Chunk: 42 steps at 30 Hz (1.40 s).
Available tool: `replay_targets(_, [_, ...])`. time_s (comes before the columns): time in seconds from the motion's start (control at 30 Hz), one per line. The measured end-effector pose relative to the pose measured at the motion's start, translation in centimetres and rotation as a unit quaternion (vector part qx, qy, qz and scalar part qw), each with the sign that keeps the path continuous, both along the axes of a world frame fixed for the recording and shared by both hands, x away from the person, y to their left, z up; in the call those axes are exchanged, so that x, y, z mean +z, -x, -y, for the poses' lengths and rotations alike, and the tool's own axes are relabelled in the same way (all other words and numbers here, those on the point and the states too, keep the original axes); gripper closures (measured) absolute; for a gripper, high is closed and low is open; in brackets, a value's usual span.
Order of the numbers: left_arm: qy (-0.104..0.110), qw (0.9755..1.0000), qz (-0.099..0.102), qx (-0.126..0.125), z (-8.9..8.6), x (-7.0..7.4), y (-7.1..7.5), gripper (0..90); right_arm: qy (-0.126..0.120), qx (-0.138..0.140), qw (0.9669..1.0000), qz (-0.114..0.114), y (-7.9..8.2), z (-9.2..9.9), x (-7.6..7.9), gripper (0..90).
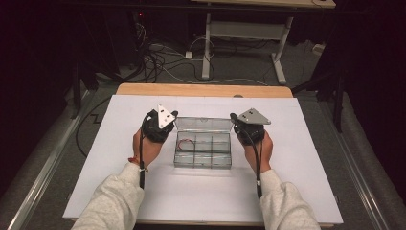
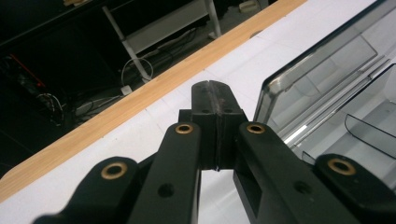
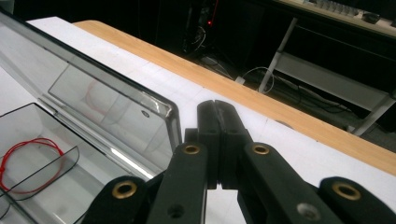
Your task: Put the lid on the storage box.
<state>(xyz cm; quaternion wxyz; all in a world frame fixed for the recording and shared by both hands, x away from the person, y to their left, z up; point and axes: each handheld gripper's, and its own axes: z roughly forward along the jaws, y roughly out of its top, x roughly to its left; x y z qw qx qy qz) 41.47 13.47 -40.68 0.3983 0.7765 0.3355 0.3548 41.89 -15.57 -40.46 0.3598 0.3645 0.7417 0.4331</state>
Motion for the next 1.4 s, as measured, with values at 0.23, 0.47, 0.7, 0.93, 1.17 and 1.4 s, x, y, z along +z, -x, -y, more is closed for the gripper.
replay_targets(0.23, [0.004,1.0000,0.001,0.005,0.1,-0.2,0.5,87.2,-0.001,-0.006,1.0000,0.004,0.6,0.0,-0.3,89.9])
replay_targets(0.47, [0.006,1.0000,0.002,0.007,0.0,-0.4,0.8,87.2,-0.002,-0.006,1.0000,0.006,0.9,-0.1,-0.4,89.9])
replay_targets(0.7, [0.003,0.9999,0.007,0.008,0.0,-0.6,1.3,87.2,-0.001,-0.006,0.9999,0.010,1.2,-0.2,-0.5,89.9])
replay_targets(0.93, [0.008,0.9999,0.009,0.013,0.0,-1.0,1.7,87.2,0.004,-0.009,0.9999,0.010,1.5,-0.3,-0.6,89.9])
replay_targets(1.17, [0.009,0.9999,0.009,0.010,0.0,-1.2,2.0,87.2,0.011,-0.011,0.9998,0.014,1.8,-0.4,-0.8,89.9])
replay_targets(1.4, [0.011,0.9998,0.009,0.010,0.1,-1.3,2.2,87.3,0.015,-0.010,0.9996,0.020,2.1,-0.3,-1.0,89.9])
